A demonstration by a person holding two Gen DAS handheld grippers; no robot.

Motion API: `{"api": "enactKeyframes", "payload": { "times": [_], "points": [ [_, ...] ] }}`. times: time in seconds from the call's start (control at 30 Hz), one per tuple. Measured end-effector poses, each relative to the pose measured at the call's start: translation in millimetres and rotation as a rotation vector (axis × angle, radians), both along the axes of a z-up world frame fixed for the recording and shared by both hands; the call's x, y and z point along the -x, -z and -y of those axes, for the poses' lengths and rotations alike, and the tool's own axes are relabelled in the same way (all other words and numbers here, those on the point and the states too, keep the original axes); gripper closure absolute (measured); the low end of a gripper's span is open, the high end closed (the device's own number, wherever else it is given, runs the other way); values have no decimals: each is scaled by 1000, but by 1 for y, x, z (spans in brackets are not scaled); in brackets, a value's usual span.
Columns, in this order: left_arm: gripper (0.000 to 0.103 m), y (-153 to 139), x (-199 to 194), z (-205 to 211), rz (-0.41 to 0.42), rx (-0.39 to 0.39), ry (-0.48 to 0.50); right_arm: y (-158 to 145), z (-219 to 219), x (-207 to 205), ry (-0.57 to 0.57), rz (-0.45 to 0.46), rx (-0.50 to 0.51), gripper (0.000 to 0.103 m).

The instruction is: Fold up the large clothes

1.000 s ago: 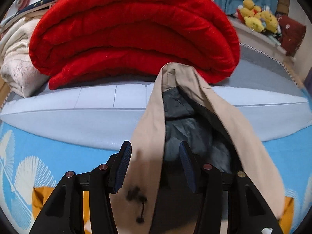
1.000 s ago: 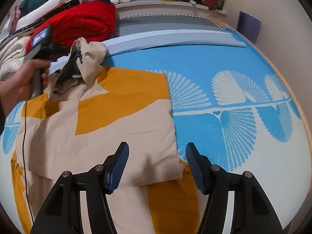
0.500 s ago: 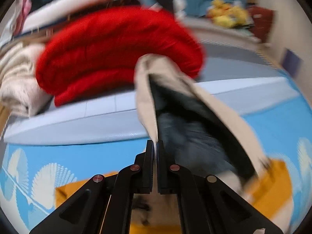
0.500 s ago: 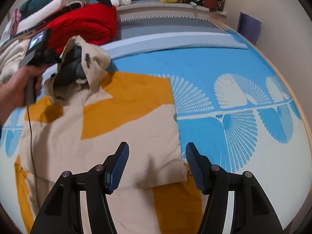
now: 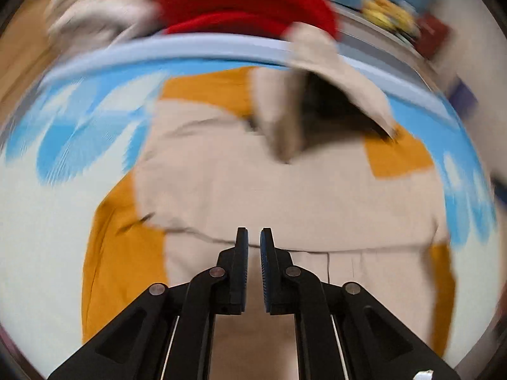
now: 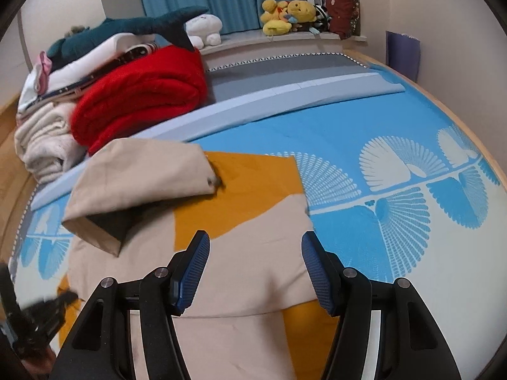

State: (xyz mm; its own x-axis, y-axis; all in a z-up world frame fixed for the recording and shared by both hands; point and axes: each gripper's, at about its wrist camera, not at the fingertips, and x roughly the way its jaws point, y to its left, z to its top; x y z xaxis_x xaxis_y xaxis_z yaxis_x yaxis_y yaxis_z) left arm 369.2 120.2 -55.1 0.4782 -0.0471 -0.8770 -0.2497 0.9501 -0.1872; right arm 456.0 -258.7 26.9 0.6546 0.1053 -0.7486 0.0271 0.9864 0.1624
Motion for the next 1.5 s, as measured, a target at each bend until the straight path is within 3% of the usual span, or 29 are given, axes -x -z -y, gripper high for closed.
{"api": "enactKeyframes", "payload": {
  "times": [0.07,0.17,0.23,0.3,0.37,0.4,0.43,0.5,0.57,0.67,0.73,0.8,0.87,0.93,0.97,1.03,1.1,1.17,1.2,1.23,1.37,1.5],
  "points": [
    [91,-8,-7,-9,44,57,-21,1,-2,1,-12,-2,-18,42],
    [72,-16,-37,-6,106,17,0,4,-9,-1,-21,-1,-17,42],
    [61,-20,-64,-7,152,96,24,6,-11,-3,-27,-5,-23,42],
    [56,-20,-93,-10,176,146,41,9,-13,-7,-35,-16,-31,42],
    [50,-14,-120,-4,159,121,83,12,-16,-10,-49,-25,-29,42],
    [53,-9,-135,-2,145,80,92,13,-17,-12,-54,-27,-24,42],
    [75,-9,-140,-2,153,55,86,14,-17,-13,-56,-28,-23,42],
    [102,-17,-146,0,197,43,124,14,-17,-16,-61,-32,-22,42],
    [102,-41,-135,6,283,44,191,14,-17,-18,-60,-35,-27,42],
    [102,-71,-90,38,363,-16,380,15,-14,-20,-56,-36,-63,42],
    [102,-70,-61,63,320,-71,474,16,-12,-20,-52,-35,-88,42],
    [102,-49,-31,90,217,-134,570,19,-11,-21,-46,-35,-114,42],
    [97,-10,-7,113,66,-223,636,21,-10,-22,-46,-34,-160,42],
    [82,17,1,120,-65,-243,663,22,-12,-23,-55,-39,-212,42],
    [81,29,2,119,-140,-238,667,23,-13,-24,-63,-41,-240,42],
    [81,29,0,108,-184,-175,638,26,-18,-24,-76,-43,-269,42],
    [81,4,-7,85,-109,-83,574,31,-24,-24,-98,-56,-281,42],
    [71,-21,-16,59,-2,33,498,37,-33,-27,-131,-80,-282,42],
    [59,-26,-20,48,32,75,463,41,-39,-28,-147,-92,-280,42],
    [55,-27,-26,34,63,116,404,44,-43,-29,-159,-101,-279,42],
    [59,5,-53,-16,38,271,138,54,-63,-32,-200,-131,-276,42],
    [59,29,-70,-24,25,402,42,61,-83,-31,-254,-152,-254,42]
  ]
}}
